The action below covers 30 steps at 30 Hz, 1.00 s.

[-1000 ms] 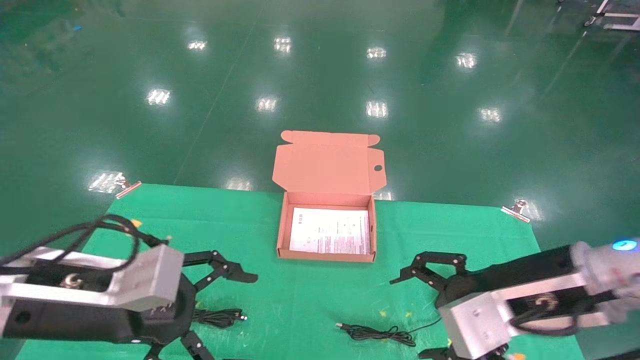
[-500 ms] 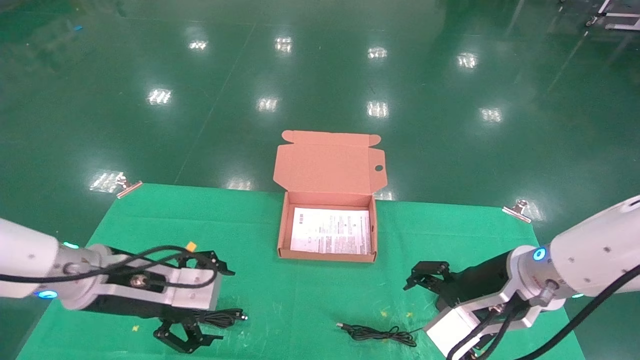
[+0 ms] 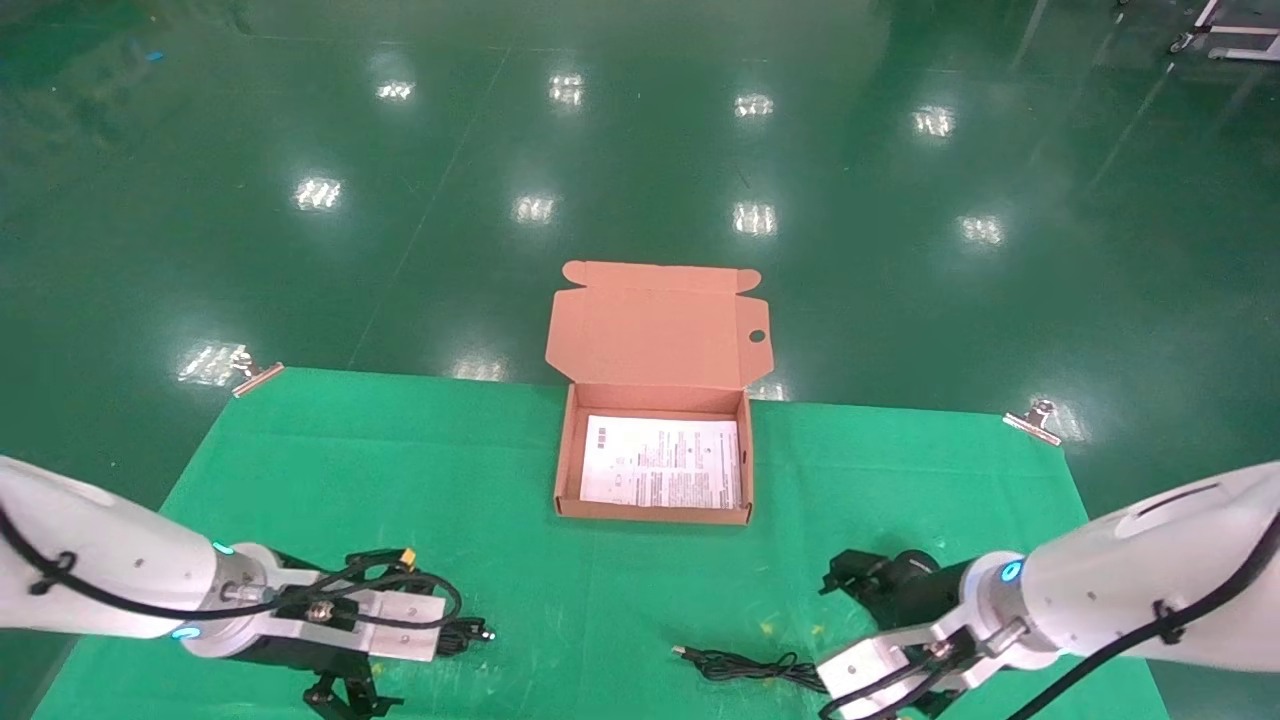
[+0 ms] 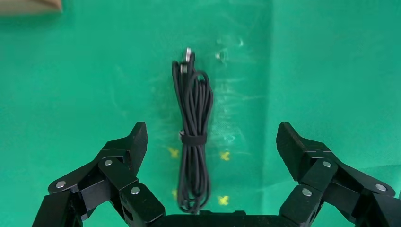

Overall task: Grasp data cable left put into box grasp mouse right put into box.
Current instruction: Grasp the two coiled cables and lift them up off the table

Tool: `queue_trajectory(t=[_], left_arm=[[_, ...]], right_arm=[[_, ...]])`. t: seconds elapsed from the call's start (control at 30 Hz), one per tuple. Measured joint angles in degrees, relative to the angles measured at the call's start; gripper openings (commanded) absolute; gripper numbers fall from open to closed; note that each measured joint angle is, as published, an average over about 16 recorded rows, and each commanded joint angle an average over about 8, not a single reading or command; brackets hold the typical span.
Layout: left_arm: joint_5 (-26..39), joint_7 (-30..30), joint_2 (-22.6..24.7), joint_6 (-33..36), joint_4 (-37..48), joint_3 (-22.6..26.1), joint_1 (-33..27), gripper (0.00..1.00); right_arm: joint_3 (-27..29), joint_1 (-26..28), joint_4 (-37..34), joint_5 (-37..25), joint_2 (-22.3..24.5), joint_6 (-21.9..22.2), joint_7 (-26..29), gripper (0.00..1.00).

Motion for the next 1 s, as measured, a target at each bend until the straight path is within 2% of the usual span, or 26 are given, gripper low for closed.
queue_trajectory(t=[0.3,0.73,0.77,1.0], left_arm=[[-0.5,2.6,4.8,-3.3,17.4,-0.5,-1.9,1.00],[-3.3,11.8,10.0,-7.9,39.8,-2.1,-6.1,1.00],[-3.4,12.5,10.3,-8.2,40.9,-2.1,-6.3,0.92],[-4.1,15.5,11.4,-10.2,46.3,-2.6,-7.1,0.05]], right_arm=[[0.0,-2.5,-6.5,-0.1,-4.1,2.6,4.8,1.00],[-0.1,-3.1,-18.1,-0.2,-10.0,6.9,4.9,1.00],[-0.1,-3.2,-18.7,-0.2,-10.3,7.2,4.9,0.96],[-0.1,-3.4,-21.4,-0.7,-11.6,8.8,4.5,0.09]])
